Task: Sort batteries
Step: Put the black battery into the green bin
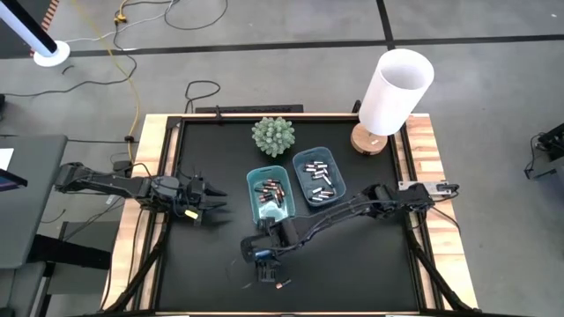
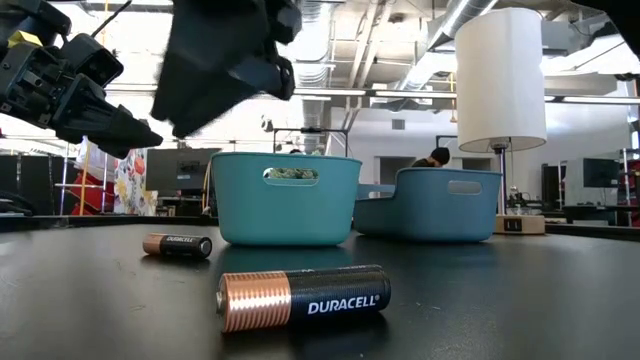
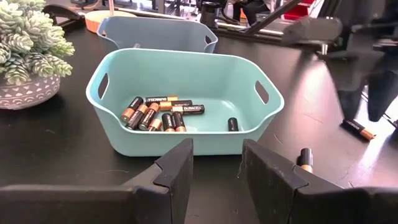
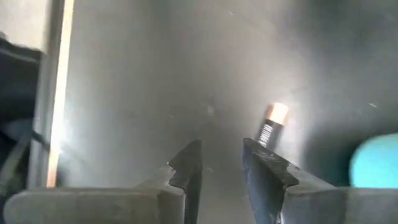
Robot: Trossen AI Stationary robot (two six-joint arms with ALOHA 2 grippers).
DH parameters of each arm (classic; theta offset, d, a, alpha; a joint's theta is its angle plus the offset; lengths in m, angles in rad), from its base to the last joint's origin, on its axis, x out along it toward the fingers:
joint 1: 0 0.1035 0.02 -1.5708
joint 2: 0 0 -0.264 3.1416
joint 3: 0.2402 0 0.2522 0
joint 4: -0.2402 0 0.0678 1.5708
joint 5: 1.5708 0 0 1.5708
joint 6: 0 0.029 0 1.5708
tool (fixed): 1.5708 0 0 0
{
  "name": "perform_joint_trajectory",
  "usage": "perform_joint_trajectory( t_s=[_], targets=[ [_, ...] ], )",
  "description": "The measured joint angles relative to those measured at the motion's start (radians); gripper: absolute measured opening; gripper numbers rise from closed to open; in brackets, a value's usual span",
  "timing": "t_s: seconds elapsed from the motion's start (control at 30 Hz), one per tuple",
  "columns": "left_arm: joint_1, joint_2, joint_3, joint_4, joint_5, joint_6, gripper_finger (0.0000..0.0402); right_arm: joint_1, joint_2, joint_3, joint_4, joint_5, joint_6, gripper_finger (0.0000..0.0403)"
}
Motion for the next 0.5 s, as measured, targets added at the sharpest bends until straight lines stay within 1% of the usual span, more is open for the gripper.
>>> perform_joint_trajectory(
  t_s=[0.07, 0.23, 0.33, 0.5],
  targets=[
    [0.0, 0.0, 0.0, 0.0, 0.0, 0.0, 0.0136, 0.013, 0.001, 0.0, 0.025, 0.0, 0.039, 0.0126],
    [0.0, 0.0, 0.0, 0.0, 0.0, 0.0, 0.0136, 0.05, 0.001, 0.001, 0.148, 0.009, 0.044, 0.0106],
    [0.0, 0.0, 0.0, 0.0, 0.0, 0.0, 0.0136, 0.067, 0.001, 0.002, 0.176, 0.057, 0.069, 0.0094],
    [0.0, 0.0, 0.0, 0.0, 0.0, 0.0, 0.0136, 0.077, 0.001, 0.002, 0.124, 0.157, 0.211, 0.0068]
  ],
)
